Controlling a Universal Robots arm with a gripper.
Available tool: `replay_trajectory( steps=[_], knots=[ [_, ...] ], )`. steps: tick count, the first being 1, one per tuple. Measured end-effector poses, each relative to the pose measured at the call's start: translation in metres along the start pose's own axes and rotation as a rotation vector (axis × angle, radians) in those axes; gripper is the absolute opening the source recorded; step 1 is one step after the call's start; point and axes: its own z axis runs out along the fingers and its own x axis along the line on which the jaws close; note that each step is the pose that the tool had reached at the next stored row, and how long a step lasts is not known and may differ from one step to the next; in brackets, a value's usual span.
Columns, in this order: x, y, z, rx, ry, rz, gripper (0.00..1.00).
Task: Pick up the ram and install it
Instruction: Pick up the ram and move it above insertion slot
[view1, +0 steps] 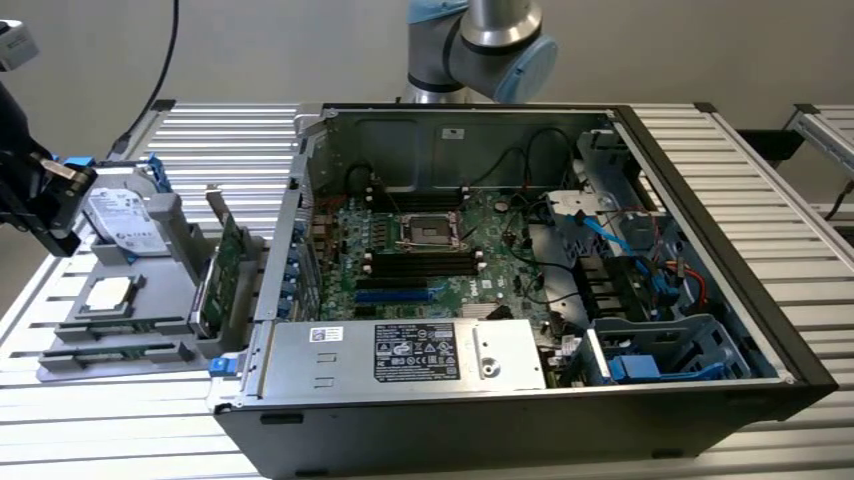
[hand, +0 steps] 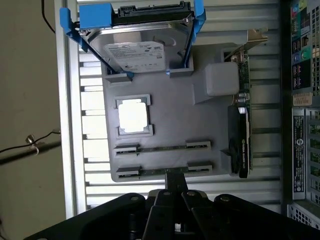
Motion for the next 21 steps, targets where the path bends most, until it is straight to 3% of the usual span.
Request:
replay_trajectory(
  steps=[10, 21],
  knots=[
    [0.0001, 0.0000, 0.0002, 0.0002, 0.0006, -0.004, 0.11],
    [0.0013, -0.0002, 0.0013, 0.0030, 0.0076, -0.180, 0.11]
  ],
)
